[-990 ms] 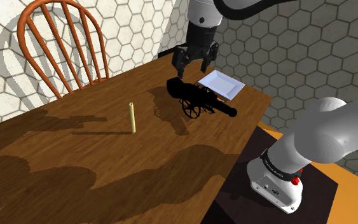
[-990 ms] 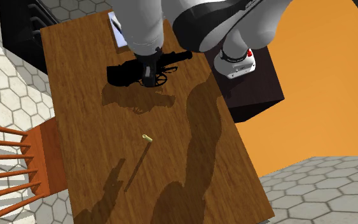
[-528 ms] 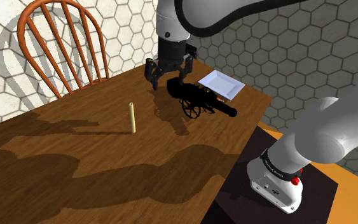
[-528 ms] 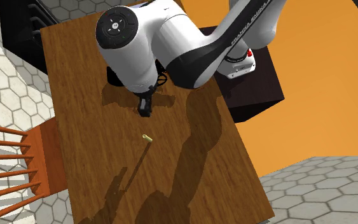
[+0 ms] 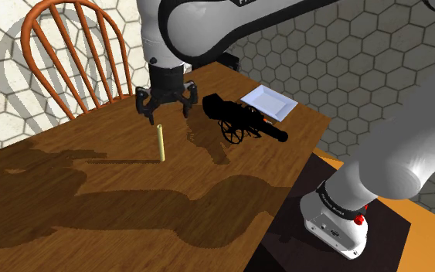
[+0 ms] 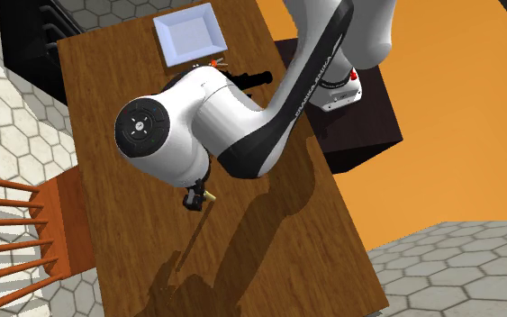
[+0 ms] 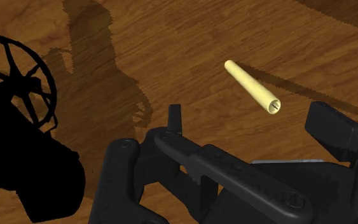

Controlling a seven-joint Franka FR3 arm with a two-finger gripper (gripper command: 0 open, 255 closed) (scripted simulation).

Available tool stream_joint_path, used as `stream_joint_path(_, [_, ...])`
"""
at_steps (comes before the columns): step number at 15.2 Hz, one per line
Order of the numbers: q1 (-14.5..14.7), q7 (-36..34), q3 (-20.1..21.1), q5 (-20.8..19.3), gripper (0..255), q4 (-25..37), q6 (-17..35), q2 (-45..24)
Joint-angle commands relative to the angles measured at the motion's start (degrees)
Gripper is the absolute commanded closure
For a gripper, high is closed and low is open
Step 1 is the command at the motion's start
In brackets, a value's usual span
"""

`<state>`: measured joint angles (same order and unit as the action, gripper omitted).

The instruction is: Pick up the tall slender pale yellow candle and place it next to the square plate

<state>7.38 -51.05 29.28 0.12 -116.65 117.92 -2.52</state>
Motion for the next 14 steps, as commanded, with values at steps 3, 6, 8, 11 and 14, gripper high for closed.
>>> stream_joint_path(3, [1.5,-3.7,0.8,-2.1,0,3.5,1.0,-5.1])
stream_joint_path(6, [1.7,-4.1,0.7,-2.7,0,2.2,3.1,-6.1])
stream_joint_path(8, [1.8,-4.4,0.7,-3.2,0,1.4,4.5,-6.8])
stream_joint_path(11, [1.9,-4.7,0.6,-3.5,0,0.7,5.6,-7.4])
stream_joint_path(14, [1.9,-4.7,0.6,-3.5,0,0.8,5.6,-7.4])
